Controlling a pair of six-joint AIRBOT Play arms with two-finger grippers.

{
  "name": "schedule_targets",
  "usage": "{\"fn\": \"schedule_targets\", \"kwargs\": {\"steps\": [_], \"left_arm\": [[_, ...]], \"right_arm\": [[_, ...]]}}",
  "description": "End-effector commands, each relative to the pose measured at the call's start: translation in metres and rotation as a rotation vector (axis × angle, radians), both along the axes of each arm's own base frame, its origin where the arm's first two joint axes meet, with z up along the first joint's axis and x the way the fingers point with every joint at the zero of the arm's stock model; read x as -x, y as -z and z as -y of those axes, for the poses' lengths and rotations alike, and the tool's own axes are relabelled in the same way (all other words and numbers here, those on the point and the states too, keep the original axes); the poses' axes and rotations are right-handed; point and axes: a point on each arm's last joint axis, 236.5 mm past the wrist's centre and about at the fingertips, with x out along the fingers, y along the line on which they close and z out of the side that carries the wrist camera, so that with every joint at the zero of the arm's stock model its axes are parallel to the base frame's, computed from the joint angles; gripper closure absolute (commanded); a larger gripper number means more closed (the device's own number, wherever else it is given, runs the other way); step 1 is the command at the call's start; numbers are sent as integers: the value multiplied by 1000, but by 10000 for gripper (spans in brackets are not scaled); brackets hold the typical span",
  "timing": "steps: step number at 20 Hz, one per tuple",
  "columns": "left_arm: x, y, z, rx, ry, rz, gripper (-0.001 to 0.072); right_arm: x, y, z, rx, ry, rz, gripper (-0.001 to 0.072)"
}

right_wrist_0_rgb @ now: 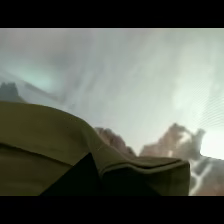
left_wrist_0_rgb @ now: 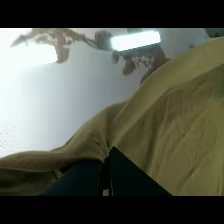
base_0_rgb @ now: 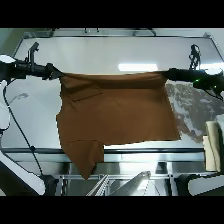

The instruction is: Fold the shirts.

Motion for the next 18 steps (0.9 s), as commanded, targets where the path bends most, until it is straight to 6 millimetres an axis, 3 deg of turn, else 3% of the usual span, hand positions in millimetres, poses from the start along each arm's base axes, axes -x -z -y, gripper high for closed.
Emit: {"fn": "schedule_targets", "kwargs": {"steps": [1,4,10,13,14,15,16,17,18], "left_arm": [[36,12,3,8,45,-31,691],[60,22,0,19,31,-93,691],[103,60,12,58,43,-259,692],[120,71,18,79,51,-314,693],[120,72,16,79,47,-317,694],[120,71,15,83,46,-317,690],[120,67,13,87,53,-315,587],[118,59,10,95,57,-311,370],[117,48,5,106,62,-315,294]], "right_arm": [[22,26,6,70,-62,-81,695],[36,43,19,112,-66,-165,694],[60,68,5,38,-122,-291,693],[69,70,-1,8,-138,-331,692],[72,70,-4,0,-151,-341,678],[77,69,-7,-17,-159,-364,542],[83,67,-6,-31,-162,-389,404],[91,65,0,-21,-161,-419,403],[98,62,13,9,-142,-450,402]]}}
